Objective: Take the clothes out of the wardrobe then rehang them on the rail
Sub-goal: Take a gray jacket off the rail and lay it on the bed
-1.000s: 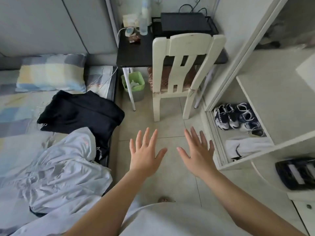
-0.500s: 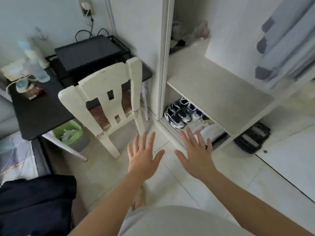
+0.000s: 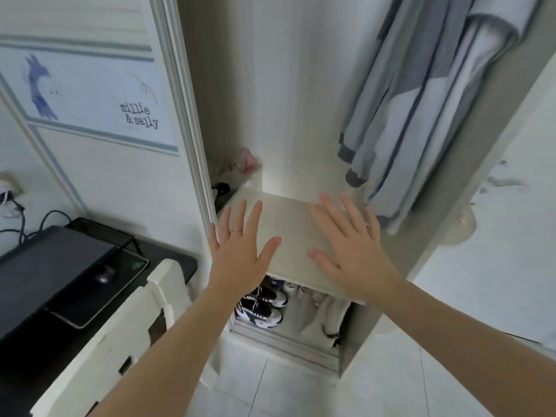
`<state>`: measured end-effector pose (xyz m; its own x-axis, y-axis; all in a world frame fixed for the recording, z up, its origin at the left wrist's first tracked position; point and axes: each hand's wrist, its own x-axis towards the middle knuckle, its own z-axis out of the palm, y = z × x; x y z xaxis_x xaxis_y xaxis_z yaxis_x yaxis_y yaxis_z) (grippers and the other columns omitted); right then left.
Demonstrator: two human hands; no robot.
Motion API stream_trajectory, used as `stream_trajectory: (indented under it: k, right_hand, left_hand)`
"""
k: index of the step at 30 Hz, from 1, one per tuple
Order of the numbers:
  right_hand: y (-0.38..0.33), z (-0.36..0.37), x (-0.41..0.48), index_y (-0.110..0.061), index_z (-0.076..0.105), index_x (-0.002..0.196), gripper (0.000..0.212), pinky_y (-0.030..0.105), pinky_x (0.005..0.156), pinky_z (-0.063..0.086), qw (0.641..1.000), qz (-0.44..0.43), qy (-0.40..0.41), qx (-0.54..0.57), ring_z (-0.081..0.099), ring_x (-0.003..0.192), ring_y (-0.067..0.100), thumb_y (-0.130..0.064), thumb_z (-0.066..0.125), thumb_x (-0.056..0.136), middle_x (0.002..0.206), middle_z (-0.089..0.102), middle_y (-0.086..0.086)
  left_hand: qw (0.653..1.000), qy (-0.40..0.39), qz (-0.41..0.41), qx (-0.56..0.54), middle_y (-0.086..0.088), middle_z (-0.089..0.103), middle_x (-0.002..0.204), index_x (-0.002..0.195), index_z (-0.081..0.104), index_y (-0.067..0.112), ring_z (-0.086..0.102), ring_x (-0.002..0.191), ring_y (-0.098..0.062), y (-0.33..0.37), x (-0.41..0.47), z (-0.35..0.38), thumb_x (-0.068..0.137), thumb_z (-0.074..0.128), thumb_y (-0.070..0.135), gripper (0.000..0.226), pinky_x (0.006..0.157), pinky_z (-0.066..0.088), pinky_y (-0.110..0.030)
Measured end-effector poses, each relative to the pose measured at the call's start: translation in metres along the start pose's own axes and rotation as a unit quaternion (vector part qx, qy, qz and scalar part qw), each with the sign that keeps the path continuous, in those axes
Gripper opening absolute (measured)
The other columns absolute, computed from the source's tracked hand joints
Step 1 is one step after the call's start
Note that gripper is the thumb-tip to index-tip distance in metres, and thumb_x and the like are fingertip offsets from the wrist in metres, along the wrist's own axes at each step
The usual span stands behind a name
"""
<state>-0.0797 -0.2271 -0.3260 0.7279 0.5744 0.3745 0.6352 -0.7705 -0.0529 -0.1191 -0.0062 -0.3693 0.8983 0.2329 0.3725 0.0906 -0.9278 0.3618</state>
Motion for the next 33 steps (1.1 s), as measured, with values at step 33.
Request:
stream_trajectory:
  k: [33]
  right_hand:
    - [0.103, -0.393, 0.279, -0.031, 0.023, 0.154, 0.069, 0.047, 0.118, 0.014, 0.881, 0.102, 0.302, -0.351, 0.017, 0.148, 0.014, -0.06, 0.028, 0.091, 0.16, 0.025, -0.012]
  left_hand:
    - [0.905, 0.206, 0.354, -0.119, 0.008, -0.001, 0.167, 0.155, 0.003, 0.043, -0.012, 0.151, -0.015, 0.252, 0.515, -0.17, 0.09, 0.016, 0.073, 0.073, 0.121, -0.004, -0.049]
